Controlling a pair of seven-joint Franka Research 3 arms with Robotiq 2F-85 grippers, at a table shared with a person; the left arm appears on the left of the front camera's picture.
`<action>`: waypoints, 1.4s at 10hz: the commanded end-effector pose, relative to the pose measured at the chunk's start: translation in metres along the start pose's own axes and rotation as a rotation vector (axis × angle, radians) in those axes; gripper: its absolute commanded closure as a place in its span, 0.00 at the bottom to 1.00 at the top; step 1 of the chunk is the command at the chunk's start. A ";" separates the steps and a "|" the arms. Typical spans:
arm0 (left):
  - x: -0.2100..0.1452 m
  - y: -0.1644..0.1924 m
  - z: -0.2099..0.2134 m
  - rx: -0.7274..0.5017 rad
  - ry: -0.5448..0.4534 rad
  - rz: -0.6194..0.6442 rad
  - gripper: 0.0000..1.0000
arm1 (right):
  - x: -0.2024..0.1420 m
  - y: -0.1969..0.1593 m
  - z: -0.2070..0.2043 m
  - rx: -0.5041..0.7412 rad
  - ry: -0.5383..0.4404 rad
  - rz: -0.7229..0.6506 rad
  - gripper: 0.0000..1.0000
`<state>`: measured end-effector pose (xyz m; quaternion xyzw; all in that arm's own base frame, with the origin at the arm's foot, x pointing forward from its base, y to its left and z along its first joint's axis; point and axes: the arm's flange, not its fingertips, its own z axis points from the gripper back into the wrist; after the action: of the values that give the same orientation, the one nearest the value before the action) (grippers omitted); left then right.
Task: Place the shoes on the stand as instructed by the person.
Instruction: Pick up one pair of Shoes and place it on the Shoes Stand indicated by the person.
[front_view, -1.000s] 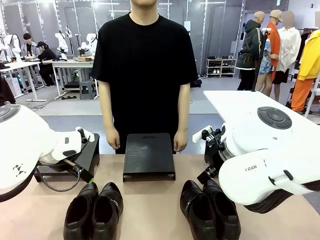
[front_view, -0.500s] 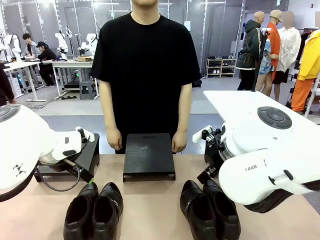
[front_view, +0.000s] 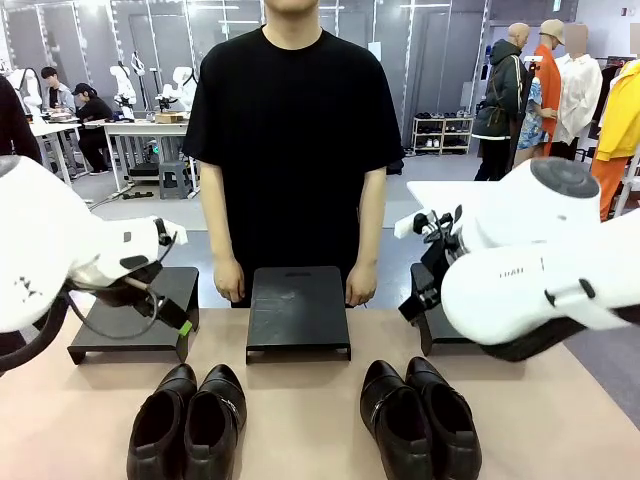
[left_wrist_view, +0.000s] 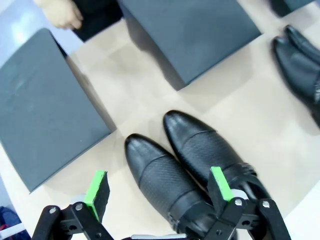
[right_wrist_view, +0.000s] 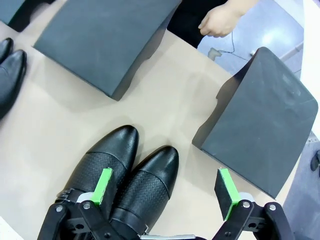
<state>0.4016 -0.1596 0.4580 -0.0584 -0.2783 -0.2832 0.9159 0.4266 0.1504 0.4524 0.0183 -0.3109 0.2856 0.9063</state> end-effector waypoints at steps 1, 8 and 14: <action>-0.001 0.012 0.033 -0.198 -0.018 0.042 0.00 | 0.004 -0.020 0.024 0.117 0.030 -0.048 0.00; -0.117 0.128 0.180 -0.777 -0.332 0.384 0.00 | -0.114 -0.198 0.120 0.721 -0.191 -0.642 0.00; -0.296 0.149 0.280 -0.457 -0.576 0.793 0.00 | -0.278 -0.255 0.207 0.472 -0.355 -1.019 0.00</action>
<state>0.1666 0.2047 0.5555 -0.4329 -0.4092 0.0474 0.8018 0.2752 -0.2625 0.4923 0.4131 -0.3328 -0.1229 0.8387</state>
